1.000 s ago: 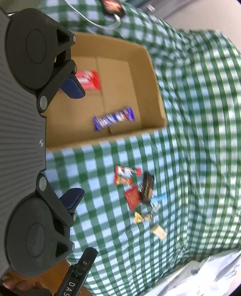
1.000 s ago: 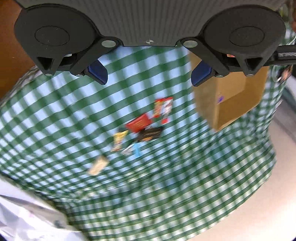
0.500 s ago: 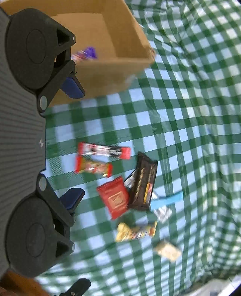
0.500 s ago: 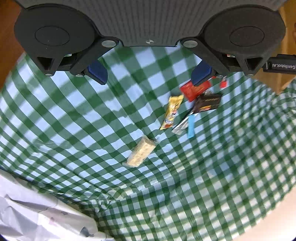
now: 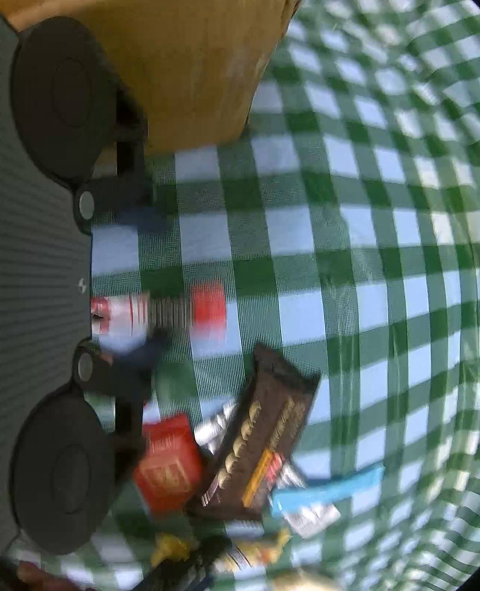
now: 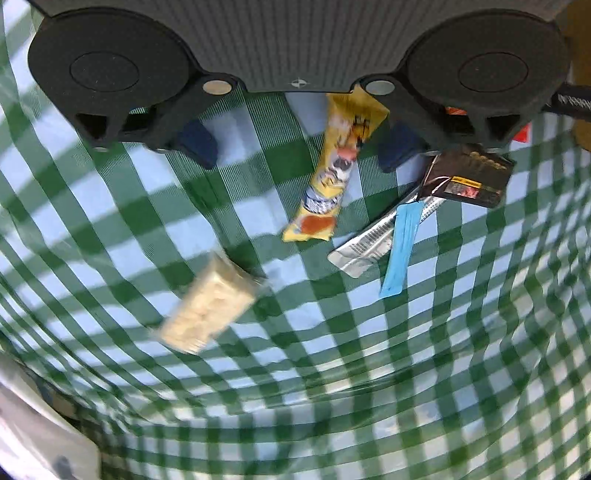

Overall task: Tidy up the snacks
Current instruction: 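Grasp the yellow bar with the right tool while the left tool grasps the Nescafé stick, then carry the Nescafé stick with the left tool while the right tool carries the yellow bar to the box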

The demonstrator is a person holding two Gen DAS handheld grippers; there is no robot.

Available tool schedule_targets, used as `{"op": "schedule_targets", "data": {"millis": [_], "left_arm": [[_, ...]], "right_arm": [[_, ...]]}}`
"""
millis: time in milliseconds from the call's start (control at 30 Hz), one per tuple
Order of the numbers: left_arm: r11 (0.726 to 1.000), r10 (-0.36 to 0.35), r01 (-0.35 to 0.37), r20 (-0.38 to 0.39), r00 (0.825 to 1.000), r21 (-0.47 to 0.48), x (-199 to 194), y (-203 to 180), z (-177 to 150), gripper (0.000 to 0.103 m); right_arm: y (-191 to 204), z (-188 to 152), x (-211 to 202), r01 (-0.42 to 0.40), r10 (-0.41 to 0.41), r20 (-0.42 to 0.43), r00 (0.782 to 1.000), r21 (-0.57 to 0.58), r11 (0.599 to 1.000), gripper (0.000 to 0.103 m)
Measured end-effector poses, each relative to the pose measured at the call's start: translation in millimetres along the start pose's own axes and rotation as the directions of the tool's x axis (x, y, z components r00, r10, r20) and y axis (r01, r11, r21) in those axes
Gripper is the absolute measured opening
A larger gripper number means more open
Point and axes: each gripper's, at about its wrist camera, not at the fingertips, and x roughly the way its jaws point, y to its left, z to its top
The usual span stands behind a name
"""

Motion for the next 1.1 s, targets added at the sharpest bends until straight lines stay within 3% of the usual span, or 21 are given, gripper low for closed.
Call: {"op": "schedule_targets", "data": {"millis": [33, 67, 133, 233, 400, 633, 933, 1100], "left_arm": [[1.000, -0.011, 0.011, 0.009, 1.000, 0.002, -1.8, 0.4, 0.1, 0.011], [1.000, -0.003, 0.003, 0.016, 1.000, 0.020, -3.7, -1.3, -0.3, 0.011], [0.999, 0.003, -0.005, 0.035, 0.999, 0.038, -7.4, -3.2, -3.9, 0.010], [0.999, -0.009, 0.007, 0.068, 0.998, 0.033, -21.8, -0.6, -14.1, 0.010], [0.998, -0.064, 0.061, 0.144, 0.988, 0.025, -71.2, 4.3, -42.5, 0.010], [0.989, -0.150, 0.144, 0.277, 0.949, 0.042, -168.6, 22.3, -114.2, 0.010], [0.989, -0.136, 0.148, 0.392, 0.910, 0.001, -263.3, 90.4, -232.6, 0.010], [0.987, -0.087, 0.134, 0.408, 0.909, -0.088, -287.0, 147.6, -296.1, 0.010]], "right_arm": [[3.0, -1.3, 0.2, 0.018, -0.018, 0.014, 1.000, -0.036, 0.999, 0.055], [6.5, -3.4, -0.9, 0.047, -0.045, 0.030, 0.999, -0.079, 0.996, 0.032], [4.1, -7.5, -4.4, 0.042, -0.039, 0.031, 0.999, -0.103, 0.994, 0.017], [-6.0, -12.8, -18.5, 0.033, -0.032, 0.017, 0.999, -0.057, 0.998, 0.016], [-12.5, -21.2, -65.6, 0.008, -0.008, 0.078, 0.997, -0.007, 1.000, 0.016], [3.9, -43.2, -158.8, -0.079, 0.074, 0.160, 0.984, 0.025, 0.997, 0.016], [82.0, -102.2, -282.2, -0.262, 0.276, 0.169, 0.946, -0.099, 0.960, 0.016], [137.9, -140.1, -329.7, -0.349, 0.374, 0.115, 0.920, -0.191, 0.917, 0.016]]}}
